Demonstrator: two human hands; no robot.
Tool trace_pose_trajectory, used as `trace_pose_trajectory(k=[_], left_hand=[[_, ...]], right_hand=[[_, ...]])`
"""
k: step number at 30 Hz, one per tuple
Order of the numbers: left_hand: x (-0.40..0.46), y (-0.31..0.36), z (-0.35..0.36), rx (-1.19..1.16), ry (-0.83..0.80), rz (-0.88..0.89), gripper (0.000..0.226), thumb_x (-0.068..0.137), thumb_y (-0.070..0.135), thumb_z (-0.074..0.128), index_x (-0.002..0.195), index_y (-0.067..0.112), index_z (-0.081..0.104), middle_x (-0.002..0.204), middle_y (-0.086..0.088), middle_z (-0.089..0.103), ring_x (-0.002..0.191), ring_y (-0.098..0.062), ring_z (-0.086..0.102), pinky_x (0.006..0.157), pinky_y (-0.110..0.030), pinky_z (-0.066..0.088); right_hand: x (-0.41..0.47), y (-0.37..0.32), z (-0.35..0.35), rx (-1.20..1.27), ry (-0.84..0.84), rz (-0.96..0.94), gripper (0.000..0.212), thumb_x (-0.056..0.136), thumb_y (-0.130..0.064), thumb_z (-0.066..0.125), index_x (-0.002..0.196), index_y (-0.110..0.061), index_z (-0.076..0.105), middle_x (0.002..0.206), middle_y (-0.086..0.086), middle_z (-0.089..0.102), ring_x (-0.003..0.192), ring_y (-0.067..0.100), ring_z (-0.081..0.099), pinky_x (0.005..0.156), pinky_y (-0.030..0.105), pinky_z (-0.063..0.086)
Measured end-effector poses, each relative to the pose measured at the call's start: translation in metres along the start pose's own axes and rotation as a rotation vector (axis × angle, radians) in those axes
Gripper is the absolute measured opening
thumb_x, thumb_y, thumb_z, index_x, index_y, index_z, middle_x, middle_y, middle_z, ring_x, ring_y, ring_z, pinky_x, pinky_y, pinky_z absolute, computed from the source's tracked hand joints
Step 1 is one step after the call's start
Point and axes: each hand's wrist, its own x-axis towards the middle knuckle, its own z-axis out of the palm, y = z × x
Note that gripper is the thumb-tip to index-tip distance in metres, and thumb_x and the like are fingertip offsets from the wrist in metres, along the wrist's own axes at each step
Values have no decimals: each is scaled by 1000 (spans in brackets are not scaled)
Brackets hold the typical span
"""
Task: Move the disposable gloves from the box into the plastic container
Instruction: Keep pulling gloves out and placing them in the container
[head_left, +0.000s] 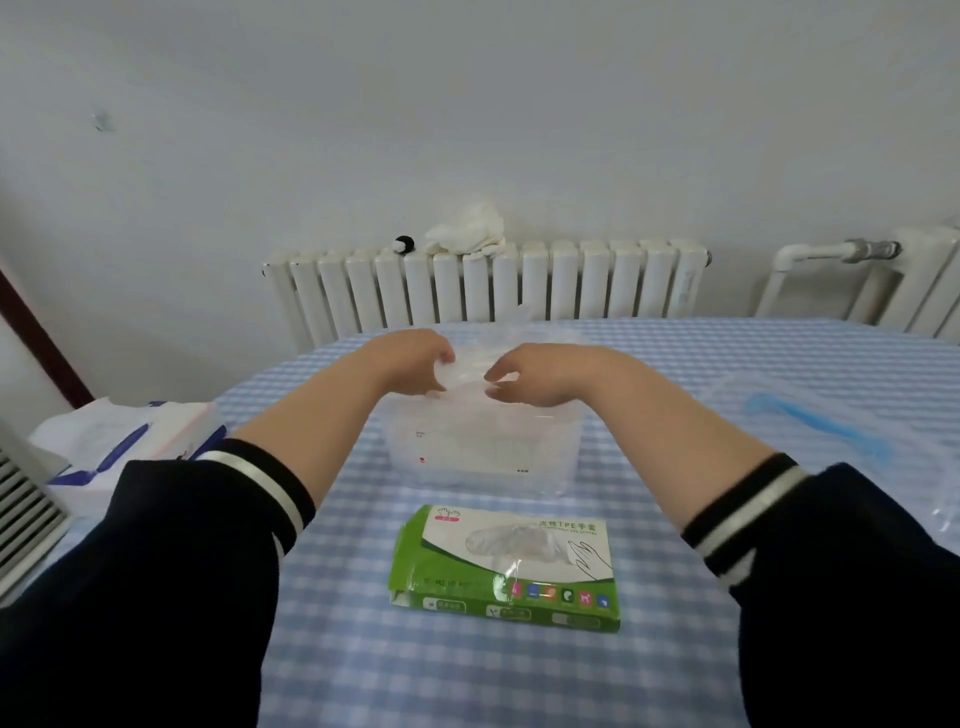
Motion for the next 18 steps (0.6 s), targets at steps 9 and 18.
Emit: trace_pose_trajectory(k=[9,18], left_hand=[[16,8,19,285,-331,-76,44,101,27,37,144,17,41,148,-12,42,128,-32,45,110,-45,33],[-6,0,-4,271,146,0,57,85,43,71,137,29,53,148,-2,33,132,-28,31,104,-41,36]], right_hand=[[17,-11,9,34,-268,92,24,100,-26,47,118,-14,55,122,7,55,110,27,55,95,36,43],[-16,14,-4,143,267,-87,37,91,-29,66,127,-23,60,129,-4,58,113,14,55,85,22,37]])
